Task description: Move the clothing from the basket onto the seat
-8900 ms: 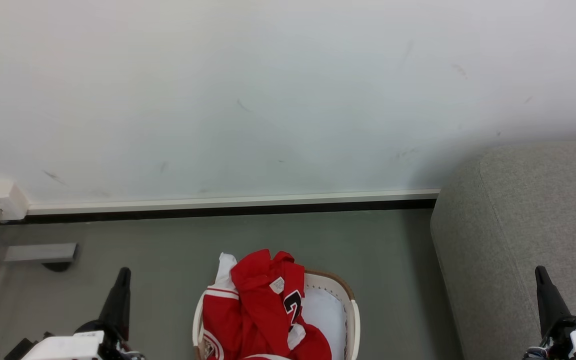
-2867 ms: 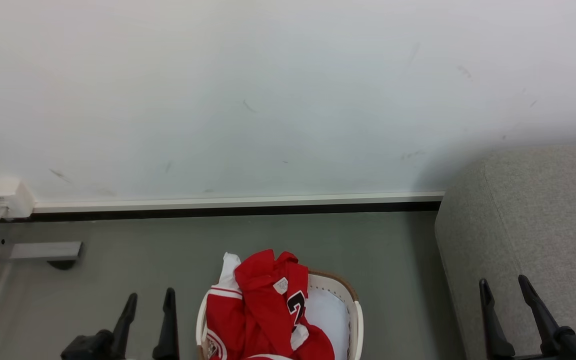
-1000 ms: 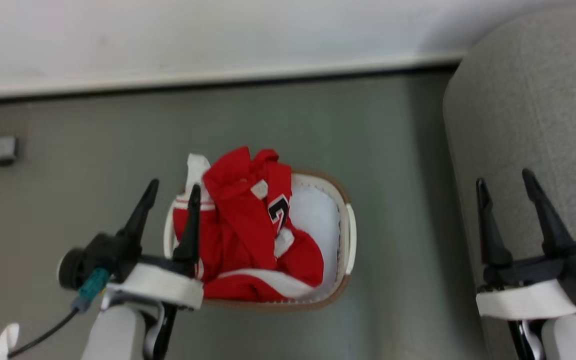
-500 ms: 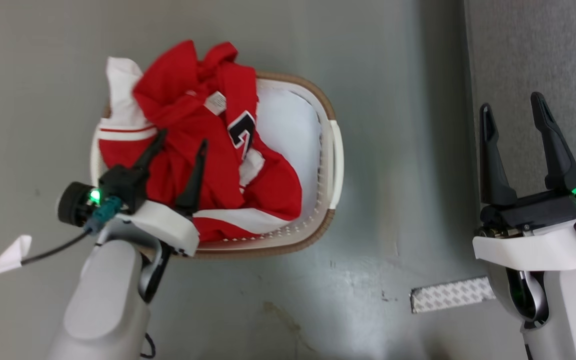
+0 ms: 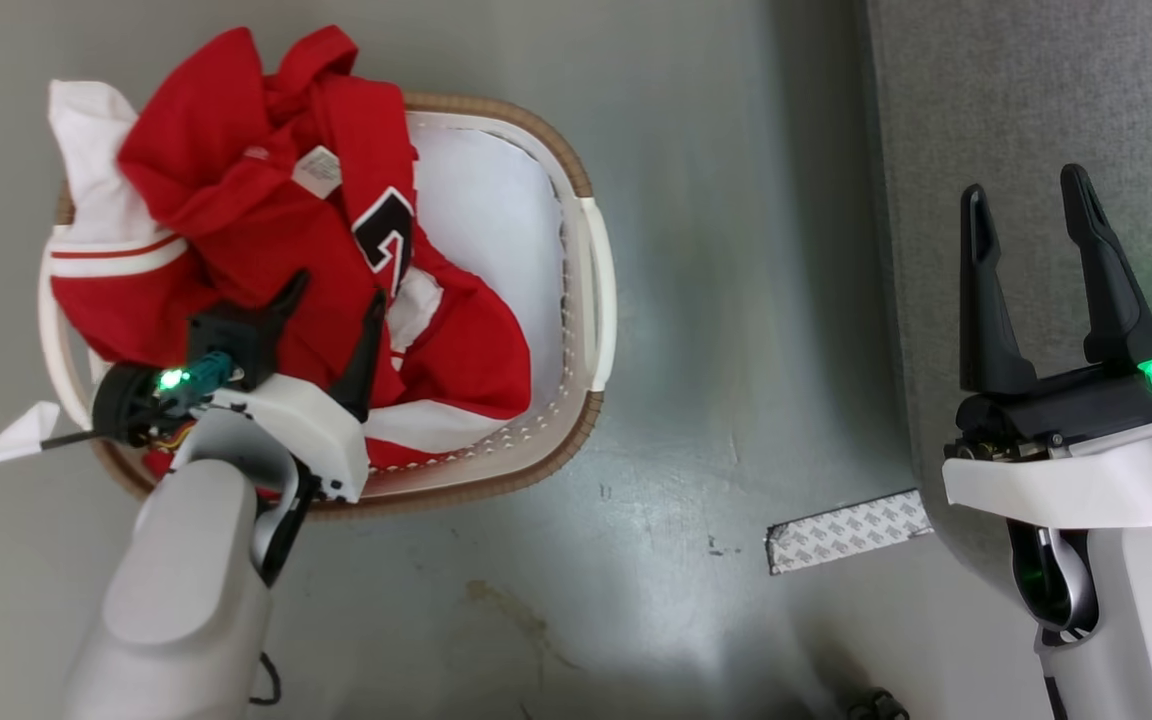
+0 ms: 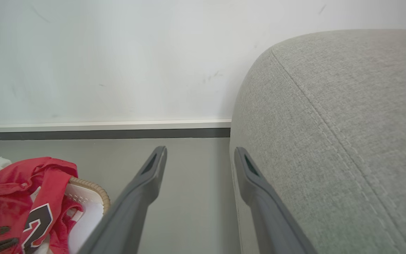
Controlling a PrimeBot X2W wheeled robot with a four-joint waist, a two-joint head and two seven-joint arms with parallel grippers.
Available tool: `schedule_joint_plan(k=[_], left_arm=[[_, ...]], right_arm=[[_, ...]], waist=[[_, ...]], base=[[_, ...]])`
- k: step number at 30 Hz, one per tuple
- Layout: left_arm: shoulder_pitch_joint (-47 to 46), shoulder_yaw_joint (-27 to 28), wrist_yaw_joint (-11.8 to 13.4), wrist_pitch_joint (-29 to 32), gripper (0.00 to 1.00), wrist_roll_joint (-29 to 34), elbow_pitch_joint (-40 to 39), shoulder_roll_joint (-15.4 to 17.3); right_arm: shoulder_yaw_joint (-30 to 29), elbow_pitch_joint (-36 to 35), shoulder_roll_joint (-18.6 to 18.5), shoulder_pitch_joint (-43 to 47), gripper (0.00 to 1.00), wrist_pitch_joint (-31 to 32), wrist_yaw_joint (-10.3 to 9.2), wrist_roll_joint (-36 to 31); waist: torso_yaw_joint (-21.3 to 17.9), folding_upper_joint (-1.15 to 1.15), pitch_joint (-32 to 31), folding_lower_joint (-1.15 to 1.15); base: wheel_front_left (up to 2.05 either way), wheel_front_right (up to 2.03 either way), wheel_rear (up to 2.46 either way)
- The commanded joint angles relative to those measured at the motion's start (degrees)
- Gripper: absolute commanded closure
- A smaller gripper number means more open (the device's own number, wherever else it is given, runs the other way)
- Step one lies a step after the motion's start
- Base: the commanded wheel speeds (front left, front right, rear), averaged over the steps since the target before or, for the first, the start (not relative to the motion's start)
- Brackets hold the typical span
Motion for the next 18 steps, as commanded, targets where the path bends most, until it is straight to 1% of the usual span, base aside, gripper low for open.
schedule_joint_plan(k=[1, 3, 4, 9, 14, 15, 16, 18], left_arm=[[-0.53, 0.04, 0.04, 0.22, 0.0, -0.07, 0.13, 0.7], [-1.08, -0.39, 0.16, 1.16, 0.0, 0.64, 0.24, 1.34], [-1.58, -0.86, 0.7, 2.41, 0.0, 1.26, 0.41, 1.81], [-3.06, -2.29, 1.59, 5.18, 0.0, 3.25, 0.63, 2.79], [-4.88, -5.04, 1.35, 7.54, 0.0, 5.68, 1.74, 4.08], [-5.27, -5.45, 1.25, 7.87, 0.57, 6.01, 2.06, 4.27], [-5.63, -5.8, 1.24, 7.93, 1.0, 6.27, 2.36, 4.37], [-6.21, -6.6, 0.97, 8.01, 1.0, 6.36, 3.17, 4.56]], right_arm=[[0.05, -0.11, 0.04, -0.55, 0.0, 0.01, -0.12, 0.37], [-0.1, -0.24, 0.04, -0.58, 0.0, 0.01, -0.12, 0.76], [-0.31, -0.33, 0.04, -0.64, 0.0, 0.01, -0.12, 0.94], [-0.53, -0.22, 0.03, -0.81, 0.0, 0.02, -0.12, 0.91], [-0.01, -0.16, 0.04, -1.53, 0.0, 0.05, -0.12, 1.37], [0.06, -0.17, 0.03, -1.46, 0.0, 0.05, -0.11, 1.43], [0.07, -0.13, 0.03, -1.43, 0.0, 0.05, -0.1, 1.55], [0.0, 0.0, 0.0, -1.44, 0.0, 0.05, -0.11, 1.71]], waist=[[-0.27, 0.0, 0.22, -0.01], [-0.61, 0.0, 0.6, -0.01], [-0.82, 0.0, 1.08, -0.01], [-1.0, 0.0, 2.3, -0.01], [-1.5, 0.0, 3.73, -0.01], [-1.61, 0.0, 3.86, -0.01], [-1.74, 0.0, 3.95, -0.01], [-1.98, 0.0, 4.03, -0.01]], base=[[0.0, 0.0, 0.0], [0.0, 0.0, 0.0], [0.0, 0.0, 0.0], [0.0, 0.0, 0.0], [0.0, 0.0, 0.0], [0.0, 0.0, 0.0], [0.0, 0.0, 0.0], [0.0, 0.0, 0.0]])
